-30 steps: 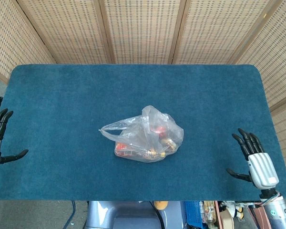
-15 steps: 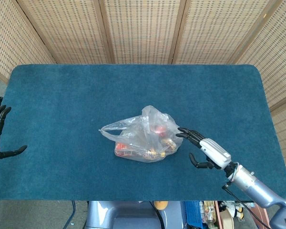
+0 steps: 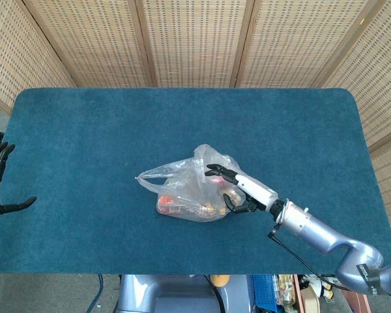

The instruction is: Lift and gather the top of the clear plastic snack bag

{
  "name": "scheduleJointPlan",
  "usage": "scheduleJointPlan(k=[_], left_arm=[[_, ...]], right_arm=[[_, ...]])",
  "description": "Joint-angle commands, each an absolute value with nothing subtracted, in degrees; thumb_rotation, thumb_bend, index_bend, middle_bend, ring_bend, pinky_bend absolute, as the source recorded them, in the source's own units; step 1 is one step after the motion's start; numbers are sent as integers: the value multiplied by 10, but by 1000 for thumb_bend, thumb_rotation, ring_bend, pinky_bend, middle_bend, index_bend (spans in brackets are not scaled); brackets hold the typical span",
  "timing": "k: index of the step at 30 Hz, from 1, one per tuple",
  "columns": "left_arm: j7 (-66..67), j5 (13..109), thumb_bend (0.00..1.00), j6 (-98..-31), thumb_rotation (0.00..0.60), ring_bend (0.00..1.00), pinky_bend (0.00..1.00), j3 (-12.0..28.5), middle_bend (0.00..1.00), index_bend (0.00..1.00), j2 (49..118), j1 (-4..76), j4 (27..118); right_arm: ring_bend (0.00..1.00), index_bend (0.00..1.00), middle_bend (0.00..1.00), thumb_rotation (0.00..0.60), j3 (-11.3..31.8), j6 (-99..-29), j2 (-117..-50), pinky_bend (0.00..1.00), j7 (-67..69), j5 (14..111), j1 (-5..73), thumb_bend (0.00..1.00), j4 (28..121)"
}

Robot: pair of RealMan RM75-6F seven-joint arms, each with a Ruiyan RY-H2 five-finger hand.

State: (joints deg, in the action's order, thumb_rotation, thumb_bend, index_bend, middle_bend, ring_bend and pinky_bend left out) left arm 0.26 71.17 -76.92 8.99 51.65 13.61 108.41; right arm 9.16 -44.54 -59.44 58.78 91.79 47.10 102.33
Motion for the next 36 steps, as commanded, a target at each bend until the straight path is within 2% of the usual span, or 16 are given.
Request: scheduleJointPlan(k=[1, 8, 19, 25, 27, 30, 33, 36], left_arm=[[2, 713, 155, -769, 600, 0, 0, 90, 0, 0, 516, 136, 1084], [-1, 714, 154, -767, 600, 0, 0, 90, 0, 0, 515, 136, 1084], [-15, 713, 155, -764, 600, 0, 0, 93, 0, 0, 511, 136, 1080], [-17, 714, 154, -761, 600, 0, 0, 93, 0, 0, 510, 136, 1079], [-19, 714, 154, -760, 600, 0, 0, 93, 0, 0, 510, 136, 1079], [-23, 712, 152, -758, 600, 0, 0, 94, 0, 0, 509, 136, 1078], [-26, 711, 154, -756, 600, 0, 0, 95, 0, 0, 508, 137, 1077], [-30, 711, 153, -754, 600, 0, 0, 95, 0, 0, 507, 137, 1076]], right_arm=[[0, 121, 48, 600, 107, -414, -600, 0, 599, 883, 492, 807, 1023], [0, 129, 63, 600, 120, -342, -593, 0, 658, 842, 528, 812, 1036], [0, 153, 85, 600, 148, -265, -597, 0, 802, 839, 577, 793, 1034], [0, 153, 92, 600, 168, -255, -614, 0, 908, 847, 591, 601, 1027], [0, 153, 101, 600, 173, -260, -618, 0, 943, 856, 592, 421, 1027], [0, 153, 108, 600, 174, -270, -621, 0, 994, 880, 597, 216, 1020], [0, 153, 140, 600, 171, -285, -623, 0, 1036, 901, 601, 125, 1010], [24, 178, 192, 600, 168, -304, -624, 0, 1088, 912, 602, 110, 1003]])
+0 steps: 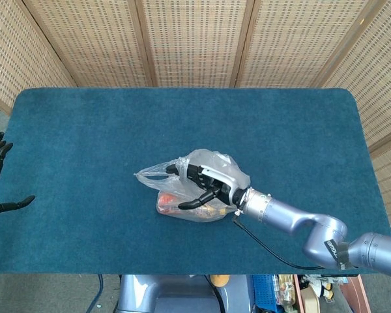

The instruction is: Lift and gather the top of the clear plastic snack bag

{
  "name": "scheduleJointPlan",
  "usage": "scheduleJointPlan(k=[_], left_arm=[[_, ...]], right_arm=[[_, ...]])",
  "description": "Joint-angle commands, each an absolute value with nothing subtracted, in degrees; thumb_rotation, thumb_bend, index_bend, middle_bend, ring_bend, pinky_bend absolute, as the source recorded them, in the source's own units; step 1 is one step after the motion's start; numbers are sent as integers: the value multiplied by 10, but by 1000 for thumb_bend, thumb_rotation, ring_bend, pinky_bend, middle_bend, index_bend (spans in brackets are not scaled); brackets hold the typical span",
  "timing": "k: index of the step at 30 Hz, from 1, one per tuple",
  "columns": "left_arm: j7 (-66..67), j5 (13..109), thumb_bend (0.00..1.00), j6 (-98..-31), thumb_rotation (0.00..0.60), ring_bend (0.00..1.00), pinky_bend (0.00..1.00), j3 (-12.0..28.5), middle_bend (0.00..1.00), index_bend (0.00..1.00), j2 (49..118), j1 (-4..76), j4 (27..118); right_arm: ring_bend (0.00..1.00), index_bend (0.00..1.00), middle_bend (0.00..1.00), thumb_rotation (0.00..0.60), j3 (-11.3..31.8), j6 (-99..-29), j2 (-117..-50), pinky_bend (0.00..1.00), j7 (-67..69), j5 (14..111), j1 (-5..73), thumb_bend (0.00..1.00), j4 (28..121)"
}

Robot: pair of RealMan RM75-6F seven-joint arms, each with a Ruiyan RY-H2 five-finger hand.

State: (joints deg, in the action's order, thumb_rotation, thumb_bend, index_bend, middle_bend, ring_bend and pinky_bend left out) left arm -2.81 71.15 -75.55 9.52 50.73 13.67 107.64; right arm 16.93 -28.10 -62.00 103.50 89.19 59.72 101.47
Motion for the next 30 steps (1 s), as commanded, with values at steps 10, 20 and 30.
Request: scheduleJointPlan(k=[10, 20, 30], left_arm=[[-36, 714, 154, -752, 600, 0, 0, 95, 0, 0, 505, 136, 1075], [-36, 715, 155, -750, 600, 0, 0, 95, 0, 0, 505, 137, 1077], [-40, 711, 153, -745, 600, 0, 0, 96, 0, 0, 504, 139, 1074]], right_arm=[[175, 216, 311, 600, 141, -356, -621, 136, 1212, 955, 613, 92, 974], [226, 249, 347, 600, 113, -405, -661, 194, 1245, 954, 621, 125, 922], [224, 257, 348, 600, 118, -398, -717, 190, 1230, 899, 636, 130, 893]])
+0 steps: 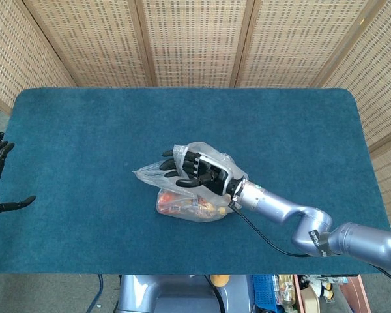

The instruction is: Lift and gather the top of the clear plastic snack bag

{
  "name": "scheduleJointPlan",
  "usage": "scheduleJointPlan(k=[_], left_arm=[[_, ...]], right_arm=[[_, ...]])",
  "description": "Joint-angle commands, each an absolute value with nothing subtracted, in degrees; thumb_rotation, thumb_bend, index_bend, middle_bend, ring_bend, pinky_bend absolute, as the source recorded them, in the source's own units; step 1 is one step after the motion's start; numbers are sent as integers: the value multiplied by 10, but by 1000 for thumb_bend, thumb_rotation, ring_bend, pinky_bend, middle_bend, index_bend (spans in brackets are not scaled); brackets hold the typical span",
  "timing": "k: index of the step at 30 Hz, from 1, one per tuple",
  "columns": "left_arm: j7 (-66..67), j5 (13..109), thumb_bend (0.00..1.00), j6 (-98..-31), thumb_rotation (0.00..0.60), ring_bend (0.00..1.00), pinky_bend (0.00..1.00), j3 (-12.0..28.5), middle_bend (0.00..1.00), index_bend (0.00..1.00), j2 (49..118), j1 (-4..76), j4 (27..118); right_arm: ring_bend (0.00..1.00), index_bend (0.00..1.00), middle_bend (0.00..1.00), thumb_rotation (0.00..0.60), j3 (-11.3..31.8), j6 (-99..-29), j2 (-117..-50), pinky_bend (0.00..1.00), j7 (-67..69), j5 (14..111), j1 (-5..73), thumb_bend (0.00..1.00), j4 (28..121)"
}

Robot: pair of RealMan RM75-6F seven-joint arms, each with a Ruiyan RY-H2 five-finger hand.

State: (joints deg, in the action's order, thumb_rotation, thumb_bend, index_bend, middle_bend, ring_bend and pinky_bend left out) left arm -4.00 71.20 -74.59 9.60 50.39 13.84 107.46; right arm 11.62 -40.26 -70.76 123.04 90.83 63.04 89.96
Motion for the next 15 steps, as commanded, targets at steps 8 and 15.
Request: scheduleJointPlan(k=[8, 15], left_arm=[[-46, 711, 154, -740, 600, 0, 0, 96, 0, 0, 502, 140, 1073], [-50, 709, 153, -735, 600, 0, 0, 97, 0, 0, 501, 142, 1070]], right_arm=[[147, 279, 318, 600, 125, -366, -740, 123, 1209, 871, 657, 116, 869], [135, 282, 305, 600, 132, -343, -757, 111, 1194, 847, 667, 128, 856]])
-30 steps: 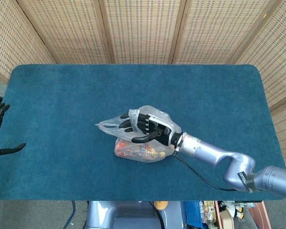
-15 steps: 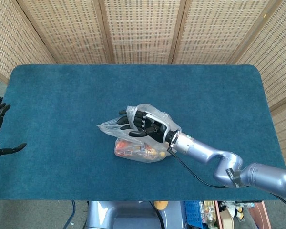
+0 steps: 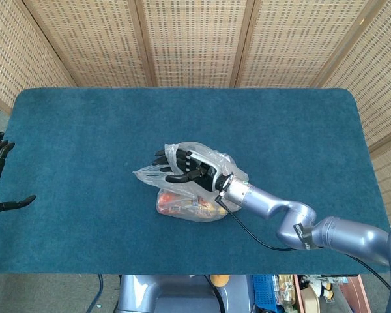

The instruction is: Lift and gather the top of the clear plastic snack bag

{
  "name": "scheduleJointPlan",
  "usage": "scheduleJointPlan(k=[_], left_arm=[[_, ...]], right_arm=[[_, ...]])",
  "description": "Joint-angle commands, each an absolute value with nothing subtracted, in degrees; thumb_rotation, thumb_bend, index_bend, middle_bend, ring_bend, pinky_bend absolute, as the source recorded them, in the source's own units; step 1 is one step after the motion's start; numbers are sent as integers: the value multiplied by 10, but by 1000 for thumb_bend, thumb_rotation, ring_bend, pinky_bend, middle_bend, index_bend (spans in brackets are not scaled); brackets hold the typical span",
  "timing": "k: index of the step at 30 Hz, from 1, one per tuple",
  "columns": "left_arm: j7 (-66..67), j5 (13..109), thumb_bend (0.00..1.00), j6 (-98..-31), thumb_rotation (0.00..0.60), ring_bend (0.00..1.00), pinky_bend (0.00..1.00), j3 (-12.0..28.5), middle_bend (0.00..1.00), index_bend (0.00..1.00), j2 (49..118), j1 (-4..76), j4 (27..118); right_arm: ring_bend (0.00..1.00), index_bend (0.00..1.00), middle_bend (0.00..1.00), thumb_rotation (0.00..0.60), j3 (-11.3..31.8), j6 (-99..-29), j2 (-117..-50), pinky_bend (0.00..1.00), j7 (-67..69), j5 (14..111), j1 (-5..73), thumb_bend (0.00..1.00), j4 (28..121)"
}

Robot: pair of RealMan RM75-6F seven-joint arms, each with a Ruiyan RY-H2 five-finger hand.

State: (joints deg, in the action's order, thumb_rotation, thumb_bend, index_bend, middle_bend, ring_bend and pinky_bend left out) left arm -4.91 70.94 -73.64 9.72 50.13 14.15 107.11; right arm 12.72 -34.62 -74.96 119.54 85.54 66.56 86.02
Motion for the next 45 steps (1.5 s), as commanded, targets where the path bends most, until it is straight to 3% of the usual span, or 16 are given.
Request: scheduleJointPlan(k=[1, 4, 7, 13, 20, 33, 45], left_arm=[[-50, 708, 152, -735, 600, 0, 0, 98, 0, 0, 501, 142, 1070], [-51, 705, 153, -733, 600, 0, 0, 99, 0, 0, 501, 143, 1069], [-52, 703, 154, -731, 600, 0, 0, 99, 0, 0, 501, 144, 1068], [-50, 699, 154, -727, 600, 0, 0, 100, 0, 0, 501, 146, 1067], [-38, 691, 154, -717, 600, 0, 0, 102, 0, 0, 507, 155, 1063], [-48, 725, 168, -672, 600, 0, 0, 111, 0, 0, 554, 205, 993], [-114, 932, 206, -610, 600, 0, 0, 83, 0, 49, 663, 330, 798]], right_arm=[[142, 282, 305, 600, 134, -343, -759, 113, 1195, 844, 668, 131, 856], [199, 282, 325, 600, 140, -343, -761, 157, 1200, 844, 668, 136, 855], [284, 302, 398, 600, 142, -341, -759, 291, 1206, 848, 669, 160, 852], [482, 440, 592, 600, 136, -338, -746, 475, 1219, 869, 670, 257, 855], [513, 541, 622, 600, 111, -354, -709, 500, 1246, 921, 669, 349, 872], [546, 560, 649, 600, 59, -390, -634, 519, 1274, 971, 662, 415, 892], [546, 560, 649, 600, 7, -446, -594, 519, 1307, 1018, 660, 419, 900]])
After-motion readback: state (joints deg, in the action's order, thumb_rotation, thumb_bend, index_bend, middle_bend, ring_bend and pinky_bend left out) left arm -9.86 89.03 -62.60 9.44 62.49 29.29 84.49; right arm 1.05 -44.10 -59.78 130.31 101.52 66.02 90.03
